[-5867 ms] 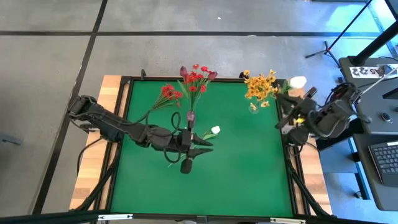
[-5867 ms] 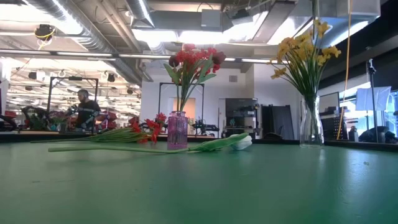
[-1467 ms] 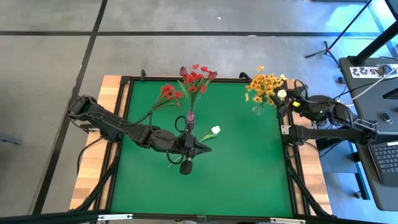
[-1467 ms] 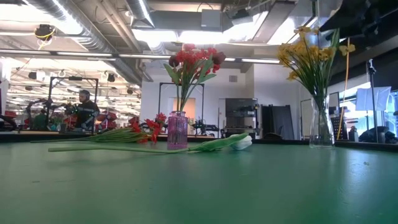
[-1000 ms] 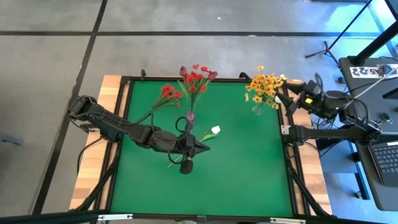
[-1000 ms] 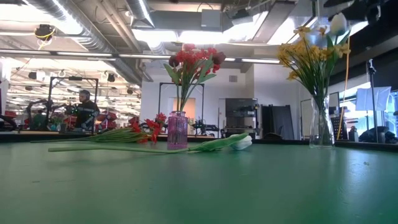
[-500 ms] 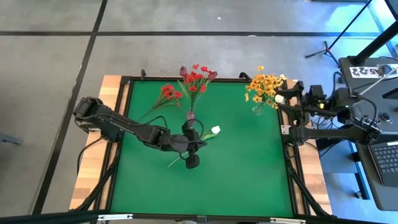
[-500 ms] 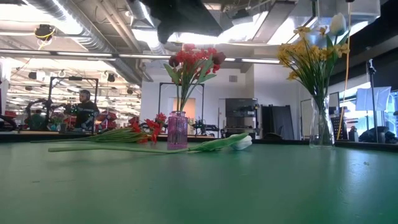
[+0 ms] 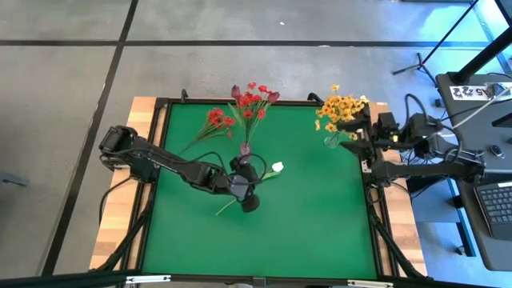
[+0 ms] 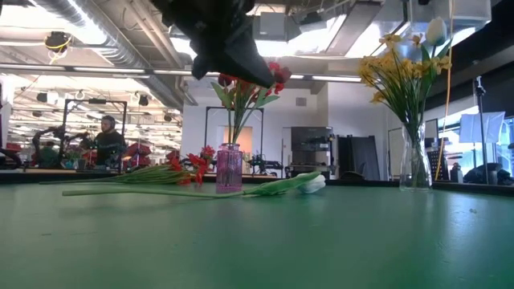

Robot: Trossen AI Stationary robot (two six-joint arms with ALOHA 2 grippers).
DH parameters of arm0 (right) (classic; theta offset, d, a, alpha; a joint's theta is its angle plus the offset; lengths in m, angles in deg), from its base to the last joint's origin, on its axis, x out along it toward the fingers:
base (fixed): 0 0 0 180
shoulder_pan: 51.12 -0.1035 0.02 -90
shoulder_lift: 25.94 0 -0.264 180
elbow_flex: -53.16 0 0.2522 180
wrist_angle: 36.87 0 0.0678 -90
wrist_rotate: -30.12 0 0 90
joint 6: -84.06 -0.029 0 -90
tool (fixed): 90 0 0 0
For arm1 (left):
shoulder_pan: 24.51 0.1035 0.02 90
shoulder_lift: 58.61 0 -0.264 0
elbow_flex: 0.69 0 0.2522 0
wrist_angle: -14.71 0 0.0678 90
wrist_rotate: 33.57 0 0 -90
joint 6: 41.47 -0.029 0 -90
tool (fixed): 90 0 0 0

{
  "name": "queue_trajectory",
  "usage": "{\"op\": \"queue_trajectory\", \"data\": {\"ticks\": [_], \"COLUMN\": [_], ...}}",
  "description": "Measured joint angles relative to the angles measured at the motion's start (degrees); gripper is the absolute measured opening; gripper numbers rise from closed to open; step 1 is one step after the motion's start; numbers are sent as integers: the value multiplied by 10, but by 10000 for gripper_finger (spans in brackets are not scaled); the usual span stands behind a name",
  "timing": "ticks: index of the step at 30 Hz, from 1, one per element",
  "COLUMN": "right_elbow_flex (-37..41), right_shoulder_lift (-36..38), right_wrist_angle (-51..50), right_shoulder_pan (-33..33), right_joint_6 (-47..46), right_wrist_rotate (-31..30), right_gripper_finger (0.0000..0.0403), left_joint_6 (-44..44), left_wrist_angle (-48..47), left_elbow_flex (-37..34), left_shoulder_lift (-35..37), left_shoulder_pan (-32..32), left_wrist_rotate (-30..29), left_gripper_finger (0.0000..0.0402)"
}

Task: Sort flowers into vase by color
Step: Put the white tulip into the transparent vase

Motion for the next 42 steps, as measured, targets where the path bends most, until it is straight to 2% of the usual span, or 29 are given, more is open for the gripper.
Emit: {"op": "queue_trajectory", "data": {"ticks": [3, 5, 13, 16, 22, 28, 31, 35, 42], "right_elbow_flex": [0, 0, 0, 0, 0, 0, 0, 0, 0], "right_shoulder_lift": [-19, -32, -95, -118, -176, -248, -294, -345, -371], "right_wrist_angle": [2, 3, 2, 2, 2, -7, -13, -12, -6], "right_shoulder_pan": [-8, -27, -147, -196, -275, -346, -371, -398, -442], "right_joint_6": [-1, -1, 38, 49, 50, 46, 33, 1, -38], "right_wrist_rotate": [9, -7, -150, -196, -256, -332, -370, -370, -414], "right_gripper_finger": [300, 300, 300, 300, 300, 300, 300, 300, 300], "left_joint_6": [32, 35, 37, 45, 48, 49, 51, 78, 114], "left_wrist_angle": [-11, -24, -51, -66, -86, -84, -84, -86, -98], "left_elbow_flex": [0, 0, 0, 0, 0, 0, 0, 0, 0], "left_shoulder_lift": [0, 0, 0, 0, -2, -38, -71, -110, -140], "left_shoulder_pan": [2, 4, 3, 3, -2, -9, -5, 5, 24], "left_wrist_rotate": [-14, -14, -12, -11, -9, 10, 24, 58, 62], "left_gripper_finger": [5, 5, 8, 29, 98, 147, 160, 166, 167]}}
